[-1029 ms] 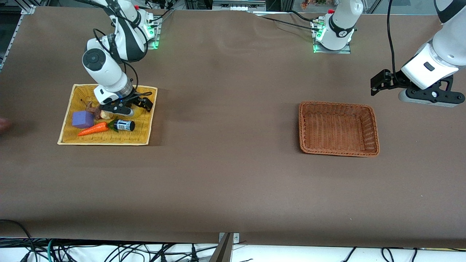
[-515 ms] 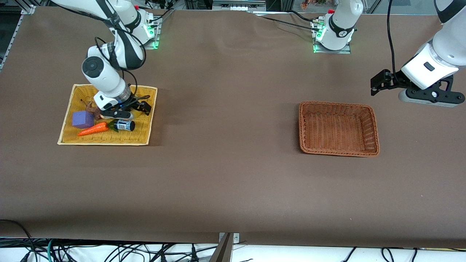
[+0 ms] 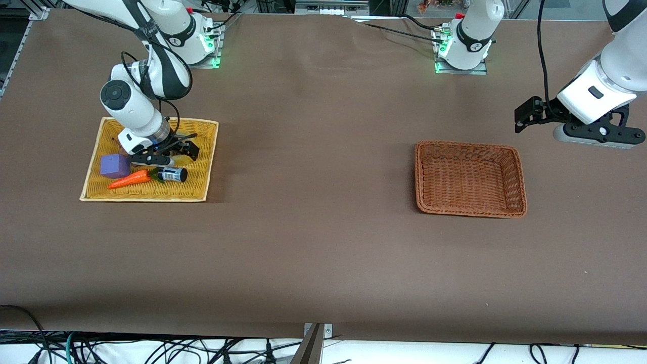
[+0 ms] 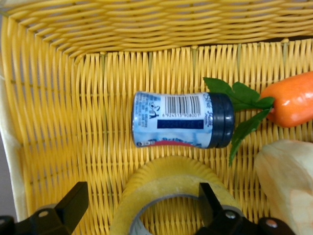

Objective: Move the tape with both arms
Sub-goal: 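Lower the right gripper and grasp the clear tape roll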

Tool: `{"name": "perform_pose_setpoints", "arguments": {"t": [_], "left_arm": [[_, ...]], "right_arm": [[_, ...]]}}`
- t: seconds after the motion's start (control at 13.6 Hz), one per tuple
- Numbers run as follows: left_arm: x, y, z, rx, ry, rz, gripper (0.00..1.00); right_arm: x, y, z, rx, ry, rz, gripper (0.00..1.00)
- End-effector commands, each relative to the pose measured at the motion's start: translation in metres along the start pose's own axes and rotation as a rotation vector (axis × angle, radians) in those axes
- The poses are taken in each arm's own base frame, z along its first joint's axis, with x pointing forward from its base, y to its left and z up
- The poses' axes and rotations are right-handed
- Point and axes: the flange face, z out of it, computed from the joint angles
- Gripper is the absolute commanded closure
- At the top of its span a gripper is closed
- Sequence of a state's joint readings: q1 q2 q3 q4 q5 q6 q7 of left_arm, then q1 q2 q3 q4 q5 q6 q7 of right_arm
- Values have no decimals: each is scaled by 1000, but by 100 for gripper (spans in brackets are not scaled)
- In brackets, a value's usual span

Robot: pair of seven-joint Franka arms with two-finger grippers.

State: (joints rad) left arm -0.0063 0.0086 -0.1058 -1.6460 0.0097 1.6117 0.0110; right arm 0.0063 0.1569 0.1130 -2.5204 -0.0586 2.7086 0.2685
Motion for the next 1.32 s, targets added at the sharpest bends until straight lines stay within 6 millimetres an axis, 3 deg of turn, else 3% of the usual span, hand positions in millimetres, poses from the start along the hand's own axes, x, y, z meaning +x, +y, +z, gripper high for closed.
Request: {"name": "perform_pose_setpoints", "arguments": {"t": [0.0, 0.37, 0.81, 0.88, 0.96, 1.03, 1.1, 1.25], "left_arm": [[2, -2, -5, 12, 1, 24, 0], [2, -2, -5, 12, 1, 24, 0], [2, -2, -5, 12, 1, 23, 0], [2, -2, -5, 12, 1, 24, 0], [2, -2, -5, 12, 1, 24, 0], [2, -2, -5, 12, 1, 24, 0], [2, -2, -5, 12, 1, 24, 0], [2, -2, -5, 12, 1, 24, 0]], "right_arm": [[-17, 3, -15, -13, -15, -4, 0], [-31, -5, -7, -15, -32, 15, 0], [-35, -20, 24, 12, -23, 13, 1], [-35, -20, 30, 15, -25, 15, 8], [-36, -20, 36, 20, -23, 14, 25], [-35, -21, 38, 21, -26, 2, 67], [-33, -21, 35, 21, -20, -6, 99], [-28, -21, 28, 14, -29, -23, 100]]}}
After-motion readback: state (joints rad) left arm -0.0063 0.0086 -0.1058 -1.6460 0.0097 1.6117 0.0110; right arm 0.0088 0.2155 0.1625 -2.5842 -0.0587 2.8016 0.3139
